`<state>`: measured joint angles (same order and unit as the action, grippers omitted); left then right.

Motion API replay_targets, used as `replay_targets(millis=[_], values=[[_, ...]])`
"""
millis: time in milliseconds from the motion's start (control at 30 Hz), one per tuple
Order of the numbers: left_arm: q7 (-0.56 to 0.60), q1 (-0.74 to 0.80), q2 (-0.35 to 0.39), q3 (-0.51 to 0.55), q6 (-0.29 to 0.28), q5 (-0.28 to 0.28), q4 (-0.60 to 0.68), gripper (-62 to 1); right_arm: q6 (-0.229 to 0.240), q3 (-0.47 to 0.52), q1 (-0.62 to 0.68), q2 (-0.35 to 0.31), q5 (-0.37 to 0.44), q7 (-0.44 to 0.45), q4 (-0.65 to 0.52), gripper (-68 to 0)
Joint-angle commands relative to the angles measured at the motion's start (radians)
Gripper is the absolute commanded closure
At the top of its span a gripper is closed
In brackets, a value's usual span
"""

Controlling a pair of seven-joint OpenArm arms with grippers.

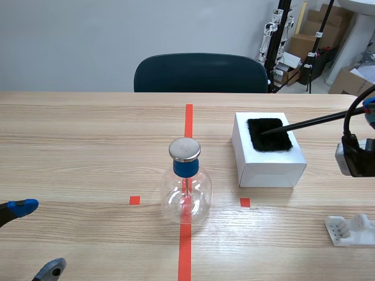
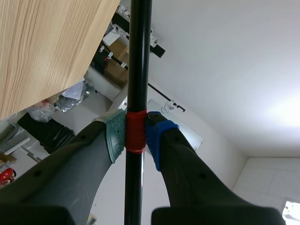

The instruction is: Do the electroscope experiment. rub the rod on the fur

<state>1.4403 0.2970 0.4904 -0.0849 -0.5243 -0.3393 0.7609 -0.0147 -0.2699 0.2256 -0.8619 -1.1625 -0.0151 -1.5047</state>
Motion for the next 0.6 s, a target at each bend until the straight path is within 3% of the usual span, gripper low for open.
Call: replay_targets(millis=[0, 167, 433, 567], values=[[0.013, 0.002, 0.009, 0.006, -0.002, 0.011, 0.005, -62.3, 0.008, 0.000, -0.006, -0.019, -0.012, -0.011, -0.008, 0.0], [0.013, 0.002, 0.009, 0.006, -0.002, 0.011, 0.005, -62.3, 0.008, 0.000, -0.006, -0.019, -0.012, -0.156, -0.008, 0.0], [0.013, 0.002, 0.009, 0.006, -0.002, 0.011, 0.005, -62.3, 0.008, 0.000, -0.006, -0.019, -0.012, 0.022, -0.008, 0.0], [0.013, 0.002, 0.009, 0.006, -0.002, 0.011, 0.005, -62.3, 0.008, 0.000, -0.006, -0.019, -0.012, -0.067, -0.008, 0.0]])
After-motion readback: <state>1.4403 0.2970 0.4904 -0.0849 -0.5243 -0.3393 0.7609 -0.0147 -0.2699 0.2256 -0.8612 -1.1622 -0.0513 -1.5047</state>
